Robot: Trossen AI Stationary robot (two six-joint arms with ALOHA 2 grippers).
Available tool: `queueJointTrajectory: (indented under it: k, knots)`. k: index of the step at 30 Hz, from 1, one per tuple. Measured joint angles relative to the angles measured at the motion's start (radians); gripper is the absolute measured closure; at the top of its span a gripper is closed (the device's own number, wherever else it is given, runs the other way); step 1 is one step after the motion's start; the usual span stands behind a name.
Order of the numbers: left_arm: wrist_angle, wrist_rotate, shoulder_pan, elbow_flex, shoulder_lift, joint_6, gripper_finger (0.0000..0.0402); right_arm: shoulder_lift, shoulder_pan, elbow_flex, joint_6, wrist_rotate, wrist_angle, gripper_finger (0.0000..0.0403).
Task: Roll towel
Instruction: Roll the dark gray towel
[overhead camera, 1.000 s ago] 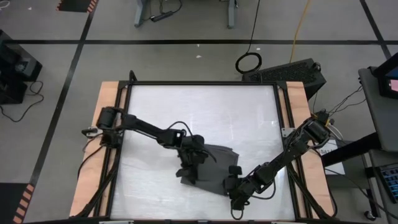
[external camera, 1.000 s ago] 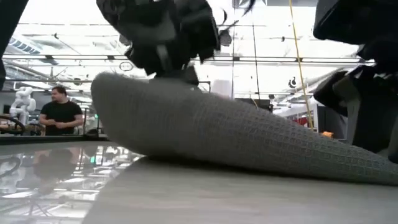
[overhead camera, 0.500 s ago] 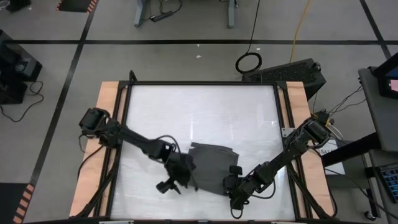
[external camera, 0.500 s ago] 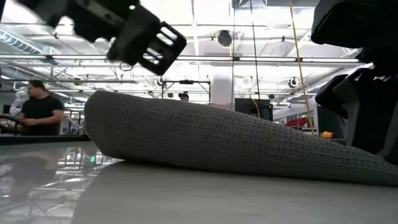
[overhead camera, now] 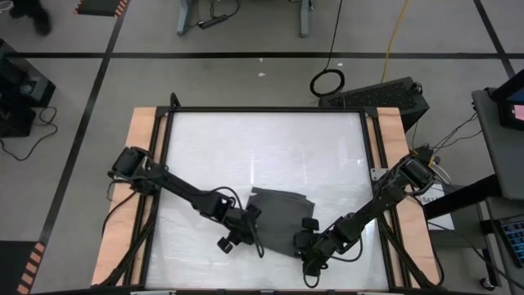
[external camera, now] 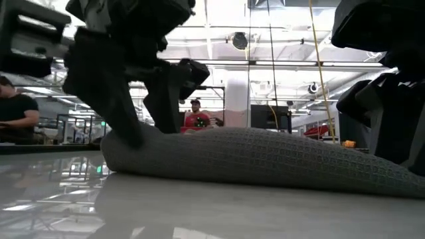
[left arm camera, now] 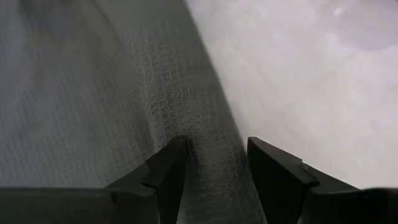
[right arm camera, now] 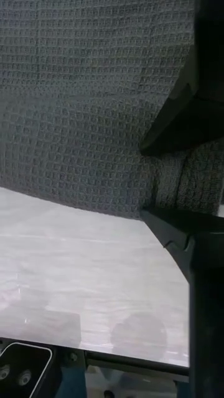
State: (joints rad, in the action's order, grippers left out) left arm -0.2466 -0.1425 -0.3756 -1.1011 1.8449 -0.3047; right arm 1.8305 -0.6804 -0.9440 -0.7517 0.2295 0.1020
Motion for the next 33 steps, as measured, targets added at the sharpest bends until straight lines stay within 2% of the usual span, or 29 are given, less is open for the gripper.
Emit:
queueJointTrajectory:
  k: [9,14,17,22,27,33]
  knots:
    - [0.006,0.012,0.001,-0.004,0.075,0.010,0.0223,0.000,0.000,0.000,-0.015,0.000,-0.007,0.0255]
    - [0.010,0.019,0.009,-0.006,0.106,0.085,0.0230,-0.004,0.000,0.002,-0.023,0.000,-0.014,0.0255]
    - [0.019,0.021,0.015,-0.005,0.108,0.089,0.0264,-0.021,-0.002,0.003,-0.023,-0.004,-0.003,0.0255]
    - [0.041,0.019,0.032,-0.004,0.111,0.090,0.0369,-0.070,-0.005,0.003,0.007,-0.001,0.049,0.0254]
    - [0.060,-0.061,0.069,-0.002,0.112,0.126,0.0376,-0.118,-0.036,0.003,0.096,0.057,0.024,0.0233]
    - [0.089,-0.286,0.132,0.000,0.116,0.168,0.0376,-0.110,-0.081,0.001,0.155,0.151,-0.018,0.0175]
